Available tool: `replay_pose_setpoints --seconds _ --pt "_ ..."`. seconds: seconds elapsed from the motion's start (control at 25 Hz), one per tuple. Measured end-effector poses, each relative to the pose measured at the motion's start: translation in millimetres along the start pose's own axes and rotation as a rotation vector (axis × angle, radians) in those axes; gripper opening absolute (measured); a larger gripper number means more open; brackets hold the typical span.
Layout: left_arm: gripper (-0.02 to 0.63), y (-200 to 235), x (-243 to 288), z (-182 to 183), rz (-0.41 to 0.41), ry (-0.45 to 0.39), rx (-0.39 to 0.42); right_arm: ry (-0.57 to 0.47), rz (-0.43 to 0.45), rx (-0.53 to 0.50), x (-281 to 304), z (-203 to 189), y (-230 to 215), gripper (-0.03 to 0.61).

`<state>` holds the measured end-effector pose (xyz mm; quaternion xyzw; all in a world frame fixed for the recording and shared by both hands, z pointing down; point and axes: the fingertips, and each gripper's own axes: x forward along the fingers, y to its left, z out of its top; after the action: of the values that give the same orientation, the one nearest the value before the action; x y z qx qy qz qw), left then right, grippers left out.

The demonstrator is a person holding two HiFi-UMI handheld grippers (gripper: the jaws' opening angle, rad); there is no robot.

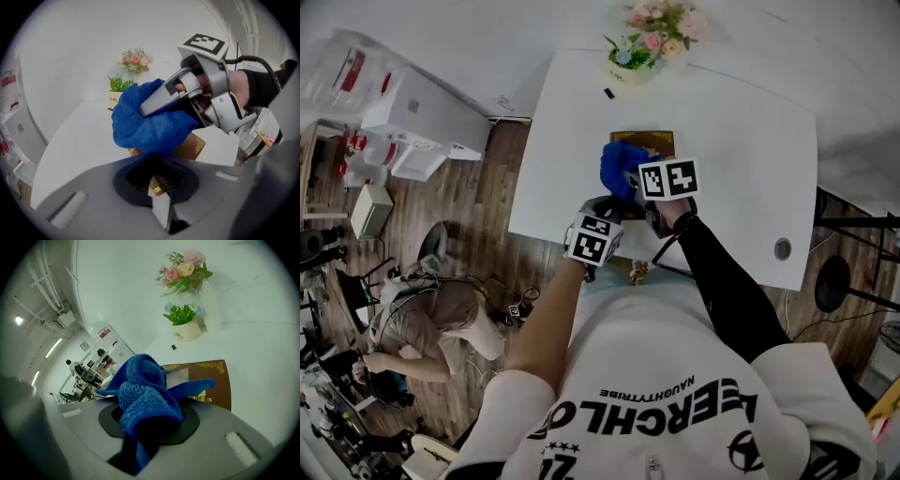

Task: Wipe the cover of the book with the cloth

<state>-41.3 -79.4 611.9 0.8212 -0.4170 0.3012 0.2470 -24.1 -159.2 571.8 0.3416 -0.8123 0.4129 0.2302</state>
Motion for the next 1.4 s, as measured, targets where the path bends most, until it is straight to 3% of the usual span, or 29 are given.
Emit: replay_pose_setpoints --seconds 0.32,0.88,1.04,1.2,1.4 --pt "0.058 5 1 -4 0.008 -0.001 0.011 -0.032 -0.095 0.004 -24 2 -42 0.1" --pt "0.058 5 0 -4 0.012 -0.003 0.006 -0.126 -0.258 0.132 -97 -6 -129 0.1" --pt "0.058 4 0 -4 0.013 -0.003 -0.004 -0.158 -0.202 0.116 -101 0 -116 0.1" --pt "0.058 6 1 -4 0.013 -0.01 -0.028 -0.193 -0.072 0.11 -96 9 -77 0.1" --pt "0.058 5 1 -4 0.004 -0.01 -0.039 -0.144 0.081 0.109 -64 4 -22 0.1"
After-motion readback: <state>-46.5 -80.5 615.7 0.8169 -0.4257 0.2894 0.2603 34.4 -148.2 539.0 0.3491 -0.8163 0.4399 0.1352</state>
